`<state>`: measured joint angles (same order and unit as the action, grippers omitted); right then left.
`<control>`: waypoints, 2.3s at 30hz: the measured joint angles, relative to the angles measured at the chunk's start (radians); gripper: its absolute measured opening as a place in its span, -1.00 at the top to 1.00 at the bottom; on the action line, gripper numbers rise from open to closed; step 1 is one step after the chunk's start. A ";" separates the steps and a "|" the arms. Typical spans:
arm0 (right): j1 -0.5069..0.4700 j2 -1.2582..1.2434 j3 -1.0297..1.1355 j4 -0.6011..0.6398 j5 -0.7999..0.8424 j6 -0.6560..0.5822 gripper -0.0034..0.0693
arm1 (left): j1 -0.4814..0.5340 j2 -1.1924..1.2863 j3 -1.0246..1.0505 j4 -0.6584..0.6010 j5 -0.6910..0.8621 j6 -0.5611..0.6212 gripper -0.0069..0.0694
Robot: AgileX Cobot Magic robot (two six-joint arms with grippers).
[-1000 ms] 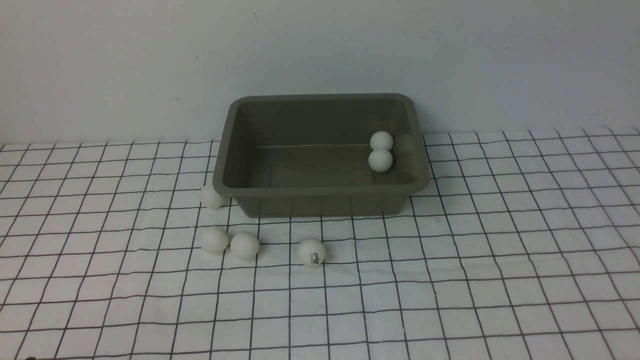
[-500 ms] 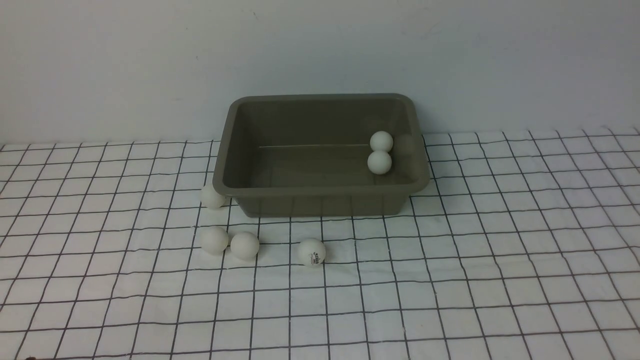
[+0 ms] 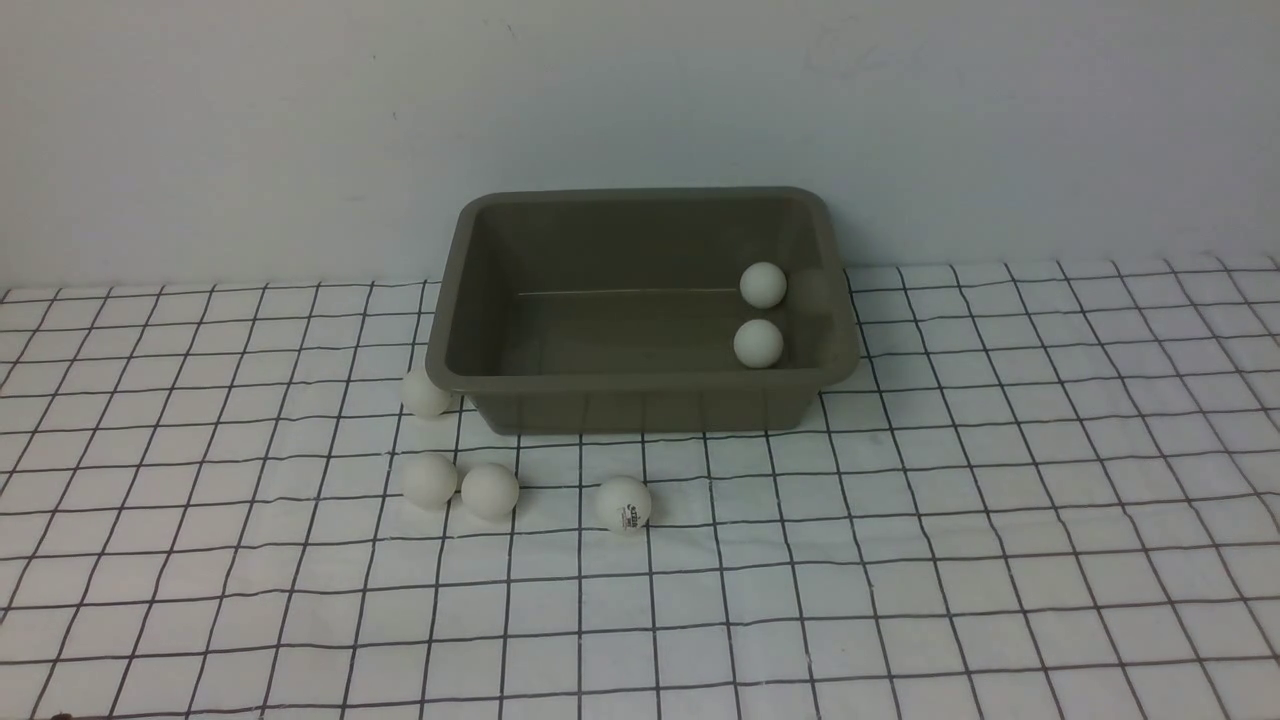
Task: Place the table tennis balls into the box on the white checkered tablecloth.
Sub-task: 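Reach for and grasp a ping pong ball on the table beside the basket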
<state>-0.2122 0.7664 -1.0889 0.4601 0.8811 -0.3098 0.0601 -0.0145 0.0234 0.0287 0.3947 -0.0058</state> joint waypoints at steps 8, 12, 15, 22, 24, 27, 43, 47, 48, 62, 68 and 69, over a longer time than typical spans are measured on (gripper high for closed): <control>0.000 -0.245 0.221 -0.169 -0.085 0.036 -0.51 | 0.000 0.000 0.000 0.000 0.000 0.000 0.01; 0.000 -0.397 0.447 -0.145 -0.242 -0.031 -0.51 | 0.000 0.000 0.000 0.000 0.000 0.000 0.01; 0.000 -0.489 0.580 -0.147 -0.296 -0.068 -0.51 | 0.000 0.000 0.000 0.000 0.000 0.000 0.01; 0.000 -0.658 0.821 -0.150 -0.343 -0.084 -0.51 | 0.000 0.000 0.000 0.000 0.000 0.000 0.01; 0.001 -0.686 0.866 -0.150 -0.363 -0.084 -0.51 | 0.000 0.000 0.000 0.000 0.000 0.000 0.01; 0.010 -0.724 0.920 -0.153 -0.380 -0.084 -0.51 | 0.000 0.000 0.000 0.000 0.000 0.000 0.01; 0.024 -0.779 1.097 -0.160 -0.436 -0.079 -0.51 | 0.000 0.000 0.000 0.000 0.000 0.000 0.01; 0.027 -0.779 1.098 -0.149 -0.421 -0.079 -0.51 | 0.000 0.000 0.000 0.000 0.000 0.000 0.01; 0.027 -0.779 1.098 -0.149 -0.420 -0.078 -0.51 | 0.000 0.000 0.000 0.000 0.000 0.000 0.01; 0.194 -0.779 1.098 -0.119 -0.412 -0.077 -0.51 | 0.000 0.000 0.000 0.000 0.000 0.000 0.01; 0.253 -0.779 1.103 -0.161 -0.433 -0.077 -0.51 | 0.000 0.000 0.000 0.000 0.000 0.000 0.01; 0.254 -0.779 1.104 -0.174 -0.442 -0.076 -0.51 | 0.000 0.000 0.000 0.000 0.000 0.000 0.01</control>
<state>0.0420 -0.0124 0.0150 0.2865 0.4395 -0.3862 0.0601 -0.0145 0.0234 0.0287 0.3947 -0.0058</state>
